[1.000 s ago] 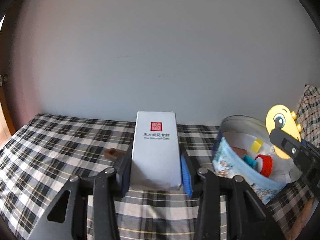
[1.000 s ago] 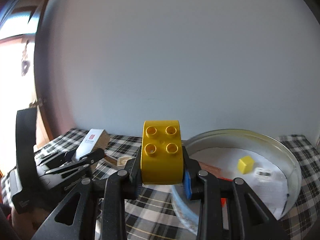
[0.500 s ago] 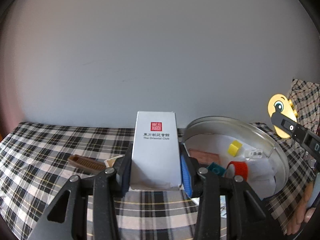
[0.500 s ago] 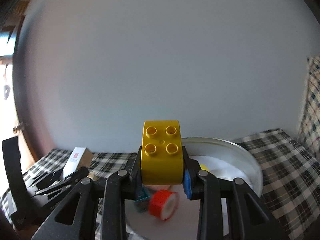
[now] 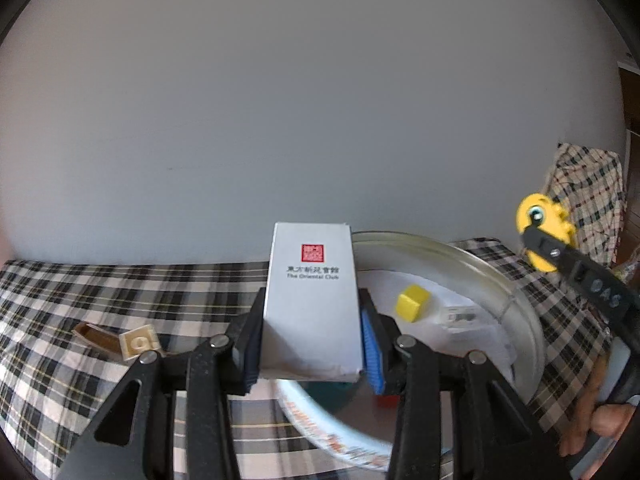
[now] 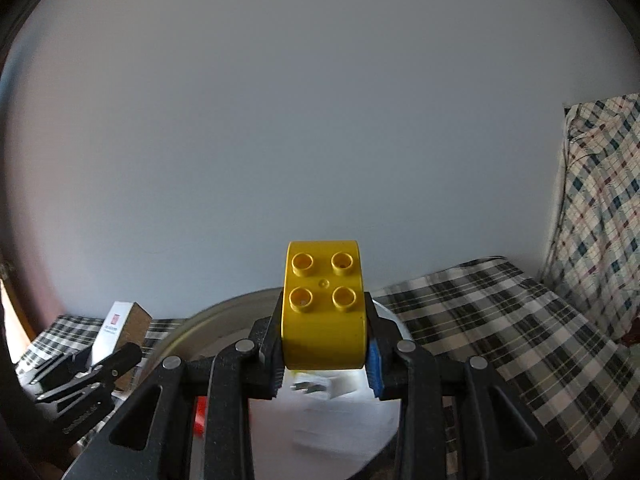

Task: Organize rigid objects
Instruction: 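Carry the white box and yellow duplo brick over the tin, then open left tool to drop the white box in the tin while right tool drops the brick, then withdraw both tools from the tin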

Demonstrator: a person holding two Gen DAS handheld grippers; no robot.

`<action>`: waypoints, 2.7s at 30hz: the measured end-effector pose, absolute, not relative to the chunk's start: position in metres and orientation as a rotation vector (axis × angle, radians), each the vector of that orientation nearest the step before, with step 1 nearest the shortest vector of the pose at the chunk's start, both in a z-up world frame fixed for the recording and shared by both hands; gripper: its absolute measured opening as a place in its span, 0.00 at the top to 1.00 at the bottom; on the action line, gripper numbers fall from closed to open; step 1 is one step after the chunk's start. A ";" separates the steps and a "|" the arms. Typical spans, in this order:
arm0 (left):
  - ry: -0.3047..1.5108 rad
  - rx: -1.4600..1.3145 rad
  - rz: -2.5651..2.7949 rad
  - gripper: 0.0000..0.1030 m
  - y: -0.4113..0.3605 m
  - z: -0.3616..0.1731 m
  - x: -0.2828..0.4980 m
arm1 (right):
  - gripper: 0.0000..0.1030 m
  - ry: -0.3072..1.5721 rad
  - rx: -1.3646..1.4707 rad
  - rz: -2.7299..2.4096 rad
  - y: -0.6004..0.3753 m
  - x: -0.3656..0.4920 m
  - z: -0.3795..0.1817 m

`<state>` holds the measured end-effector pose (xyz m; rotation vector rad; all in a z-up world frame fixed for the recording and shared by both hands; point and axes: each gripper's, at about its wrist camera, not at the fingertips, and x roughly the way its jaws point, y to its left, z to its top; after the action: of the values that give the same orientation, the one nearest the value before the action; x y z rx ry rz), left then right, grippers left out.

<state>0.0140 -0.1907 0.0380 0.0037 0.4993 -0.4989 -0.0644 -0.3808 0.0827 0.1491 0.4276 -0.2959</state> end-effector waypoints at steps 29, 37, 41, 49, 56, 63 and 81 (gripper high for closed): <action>0.592 0.147 -0.608 0.61 -0.288 0.018 0.007 | 0.67 0.655 0.108 -0.348 -0.419 -0.024 0.039; 0.654 0.169 -0.558 0.61 -0.289 0.021 0.021 | 0.66 0.674 0.135 -0.336 -0.428 -0.016 0.033; 0.660 0.191 -0.535 0.62 -0.290 0.020 0.022 | 0.66 0.697 0.132 -0.300 -0.426 -0.011 0.026; 0.699 0.147 -0.404 0.05 -0.271 0.023 0.032 | 0.53 0.660 0.137 -0.346 -0.432 -0.015 0.025; 0.666 0.103 -0.456 0.00 -0.256 0.032 0.022 | 0.20 0.507 0.231 -0.370 -0.442 -0.035 0.042; 0.620 0.132 -0.414 0.00 -0.246 0.031 0.010 | 0.20 0.457 0.289 -0.370 -0.449 -0.043 0.048; 0.357 0.162 -0.190 0.00 -0.194 0.029 -0.009 | 0.08 0.093 0.084 -0.410 -0.387 -0.086 0.072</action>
<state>-0.0087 -0.1940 0.0289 0.1624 0.3572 -0.1903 -0.0861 -0.3871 0.0715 0.0841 0.0925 -0.4101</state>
